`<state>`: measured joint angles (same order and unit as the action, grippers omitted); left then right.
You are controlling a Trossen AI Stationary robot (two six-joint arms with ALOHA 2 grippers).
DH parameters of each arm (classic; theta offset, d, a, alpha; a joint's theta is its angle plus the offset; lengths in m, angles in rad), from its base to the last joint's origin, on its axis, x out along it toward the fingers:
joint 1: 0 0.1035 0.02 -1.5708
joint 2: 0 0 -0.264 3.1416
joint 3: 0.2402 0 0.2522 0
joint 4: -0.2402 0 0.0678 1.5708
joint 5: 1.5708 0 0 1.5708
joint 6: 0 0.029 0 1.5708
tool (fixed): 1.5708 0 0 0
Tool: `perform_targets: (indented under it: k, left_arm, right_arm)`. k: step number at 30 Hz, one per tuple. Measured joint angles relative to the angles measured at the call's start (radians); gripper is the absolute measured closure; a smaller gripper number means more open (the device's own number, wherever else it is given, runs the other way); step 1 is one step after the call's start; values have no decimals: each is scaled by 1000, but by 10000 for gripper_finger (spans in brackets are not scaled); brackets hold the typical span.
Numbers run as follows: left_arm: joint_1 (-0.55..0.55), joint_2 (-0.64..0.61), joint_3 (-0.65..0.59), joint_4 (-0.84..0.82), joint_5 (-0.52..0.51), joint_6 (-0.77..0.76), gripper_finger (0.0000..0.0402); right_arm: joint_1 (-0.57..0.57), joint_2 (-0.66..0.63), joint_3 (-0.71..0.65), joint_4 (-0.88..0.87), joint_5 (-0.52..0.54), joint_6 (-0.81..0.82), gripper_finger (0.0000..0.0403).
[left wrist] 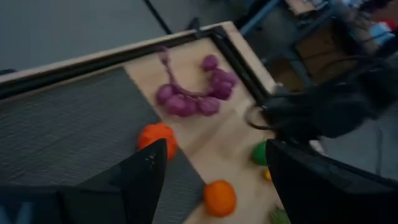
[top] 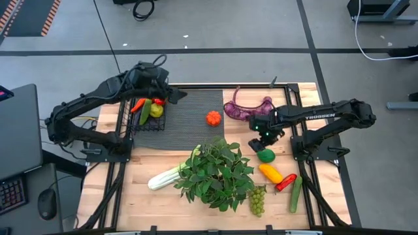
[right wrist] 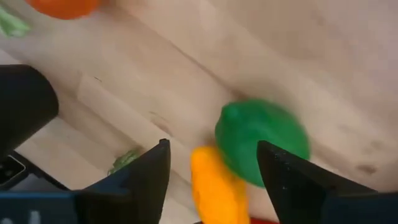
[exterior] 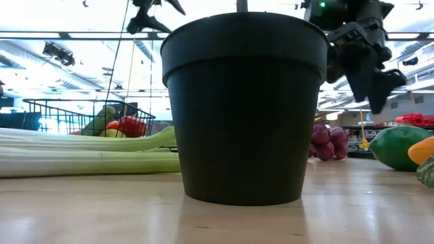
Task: Build produce basket
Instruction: Put the yellow mango into the wire basket
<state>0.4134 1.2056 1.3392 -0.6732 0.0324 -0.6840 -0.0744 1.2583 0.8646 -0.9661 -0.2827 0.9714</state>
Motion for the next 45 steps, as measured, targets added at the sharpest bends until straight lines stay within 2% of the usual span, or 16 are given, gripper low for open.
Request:
perform_targets:
  k: [9, 19, 22, 30, 35, 41, 45]
  left_arm:
    - [-136, -1, 0, 17, -1, -38, 125]
    - [-147, -1, 0, 8, -2, -12, 125]
    - [-146, -1, 0, 7, -2, -11, 125]
    - [-148, -1, 0, 6, -1, -11, 125]
    - [-147, -1, 0, 6, -1, -2, 125]
    - [-151, -1, 0, 7, -1, -11, 125]
    - [-154, -1, 0, 7, -1, -11, 125]
  right_arm:
    - [152, -1, -139, 117, -121, 228, 92]
    - [337, 0, -134, 126, -43, 367, 41]
    - [399, 0, -134, 126, -10, 373, 36]
    - [521, 0, -134, 121, 155, 375, 40]
    - [556, 0, -156, 98, 182, 370, 41]
    - [564, 0, -220, 110, 153, 372, 41]
    - [564, 0, -221, 121, 184, 368, 44]
